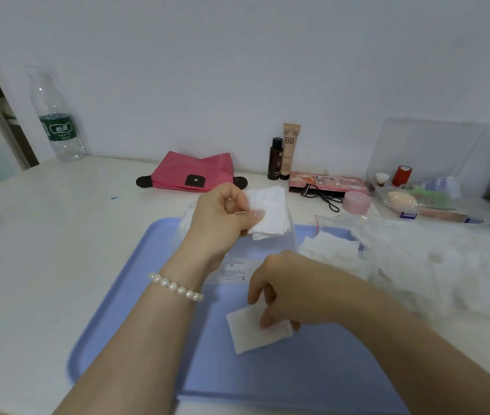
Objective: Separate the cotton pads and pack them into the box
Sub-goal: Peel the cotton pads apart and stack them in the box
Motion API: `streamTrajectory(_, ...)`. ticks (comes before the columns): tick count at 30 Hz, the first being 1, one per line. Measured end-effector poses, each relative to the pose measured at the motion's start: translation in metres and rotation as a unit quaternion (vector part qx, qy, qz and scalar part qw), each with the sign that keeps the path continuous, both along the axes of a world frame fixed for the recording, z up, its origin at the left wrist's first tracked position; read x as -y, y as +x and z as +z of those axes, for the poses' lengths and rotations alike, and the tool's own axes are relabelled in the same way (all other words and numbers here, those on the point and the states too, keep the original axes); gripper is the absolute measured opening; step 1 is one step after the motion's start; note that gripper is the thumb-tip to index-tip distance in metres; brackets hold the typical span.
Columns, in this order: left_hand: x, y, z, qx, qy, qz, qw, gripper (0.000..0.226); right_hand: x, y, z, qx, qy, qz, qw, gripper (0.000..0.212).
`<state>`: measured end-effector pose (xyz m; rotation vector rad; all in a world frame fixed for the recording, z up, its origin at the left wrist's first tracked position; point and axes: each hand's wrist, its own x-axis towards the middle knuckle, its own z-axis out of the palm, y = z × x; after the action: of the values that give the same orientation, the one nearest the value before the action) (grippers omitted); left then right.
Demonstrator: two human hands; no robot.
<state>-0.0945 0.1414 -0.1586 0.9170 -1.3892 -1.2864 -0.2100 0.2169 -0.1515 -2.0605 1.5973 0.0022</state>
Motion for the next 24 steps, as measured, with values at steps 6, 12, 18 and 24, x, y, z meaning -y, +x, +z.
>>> streamTrajectory(6, 0.000, -0.001, 0.000, 0.017, -0.007, -0.012, 1.000, 0.034, -0.002, 0.003, -0.006, -0.033, 0.000, 0.005, 0.999, 0.018)
streamTrajectory(12, -0.002, -0.001, 0.000, 0.036, -0.001, -0.021, 0.999, 0.048, -0.003, -0.002, 0.003, -0.048, -0.060, 0.038, 0.996, 0.004)
streamTrajectory(18, -0.003, -0.004, 0.001, 0.004, -0.008, -0.006, 1.000, 0.029, -0.008, -0.031, 0.045, 0.130, -0.099, -0.034, 0.986, 0.016)
streamTrajectory(24, -0.008, -0.008, 0.000, -0.006, -0.031, -0.016, 0.999, 0.035, 0.007, -0.051, 0.043, 0.468, -0.160, -0.219, 0.841, 0.015)
